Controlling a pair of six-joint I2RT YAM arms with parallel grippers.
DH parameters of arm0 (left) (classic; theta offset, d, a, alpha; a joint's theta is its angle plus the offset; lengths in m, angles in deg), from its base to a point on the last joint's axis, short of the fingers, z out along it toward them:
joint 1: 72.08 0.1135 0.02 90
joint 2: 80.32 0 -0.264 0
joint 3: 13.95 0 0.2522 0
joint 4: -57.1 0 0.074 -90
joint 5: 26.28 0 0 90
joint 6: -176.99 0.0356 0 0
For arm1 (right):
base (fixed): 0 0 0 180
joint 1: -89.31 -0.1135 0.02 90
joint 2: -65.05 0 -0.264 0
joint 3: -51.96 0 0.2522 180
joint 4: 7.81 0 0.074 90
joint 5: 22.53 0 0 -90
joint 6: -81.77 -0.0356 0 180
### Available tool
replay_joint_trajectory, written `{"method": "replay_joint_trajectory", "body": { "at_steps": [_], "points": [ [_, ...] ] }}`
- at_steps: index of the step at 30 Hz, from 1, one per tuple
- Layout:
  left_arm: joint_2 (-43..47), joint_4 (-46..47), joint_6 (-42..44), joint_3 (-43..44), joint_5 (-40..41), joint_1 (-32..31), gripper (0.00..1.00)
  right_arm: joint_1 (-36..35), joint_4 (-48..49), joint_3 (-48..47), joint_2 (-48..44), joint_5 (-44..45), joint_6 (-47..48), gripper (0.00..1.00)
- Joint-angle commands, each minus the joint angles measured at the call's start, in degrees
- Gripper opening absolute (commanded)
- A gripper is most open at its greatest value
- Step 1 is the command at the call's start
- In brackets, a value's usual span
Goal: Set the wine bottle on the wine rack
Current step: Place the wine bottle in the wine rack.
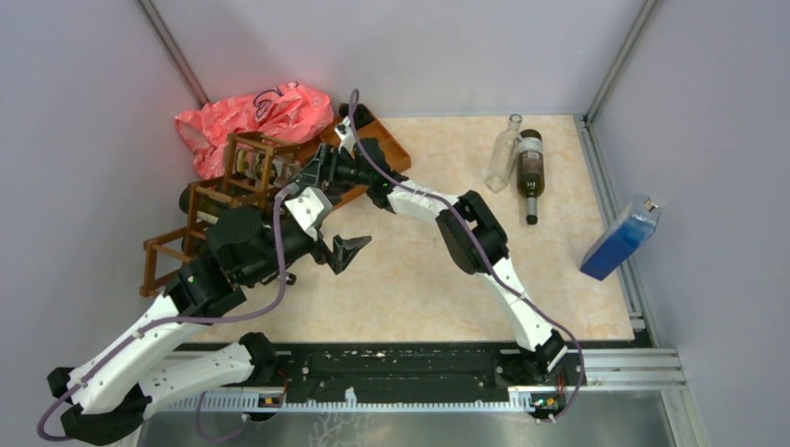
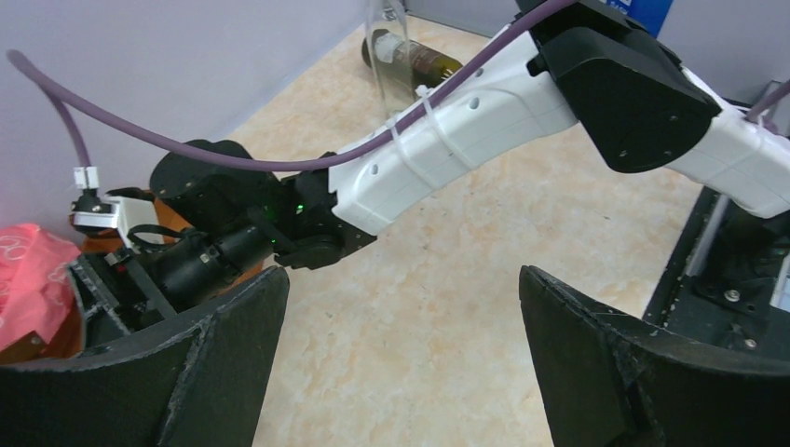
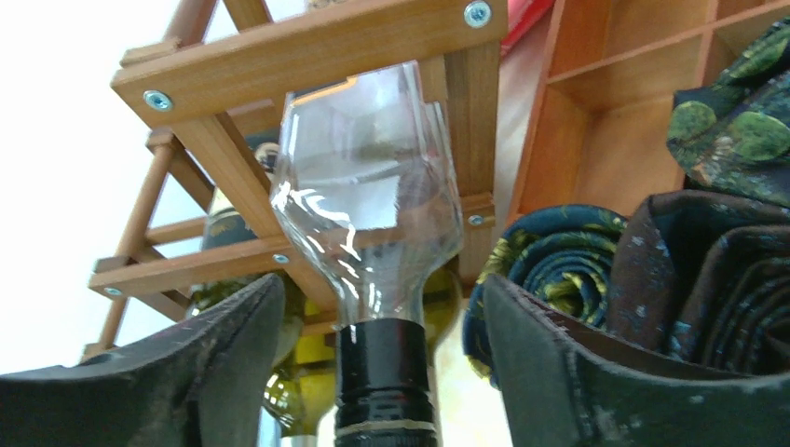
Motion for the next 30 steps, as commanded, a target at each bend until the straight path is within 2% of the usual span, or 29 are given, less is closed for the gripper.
{"method": "replay_joint_trajectory", "body": {
  "at_steps": [1, 3, 4, 15, 19, 24, 30],
  "points": [
    [1.17, 2.49, -4.15, -0.87, -4.56, 0.15, 0.99, -0.18, -2.63, -0.92, -5.33, 0.75, 4.98, 0.84],
    [1.56, 2.62, -5.53, -0.91, -5.5, 0.15, 0.99, 0.1, -3.06, 2.33, -7.84, 1.12, 6.53, 0.97],
    [1.82, 2.72, -6.34, -0.89, -5.95, 0.15, 0.99, 0.27, -3.06, 4.17, -9.35, 1.21, 7.37, 0.98],
    [4.92, 10.88, -14.3, -3.05, -12.97, 0.15, 0.99, 1.56, 2.11, 30.99, -30.68, -3.87, 15.49, 0.99],
    [5.85, 15.49, -18.05, -6.01, -14.24, 0.15, 0.99, 1.57, -0.05, 43.17, -39.36, -3.87, 20.43, 0.98],
    [6.04, 20.25, -21.54, -10.25, -14.36, 0.15, 0.99, 1.61, -6.61, 55.25, -51.06, 1.49, 28.06, 0.98],
    [3.62, 25.42, -23.9, -12.75, -15.57, 0.15, 0.99, 1.86, -14.68, 61.8, -62.92, 10.51, 32.63, 0.99]
  ]
}}
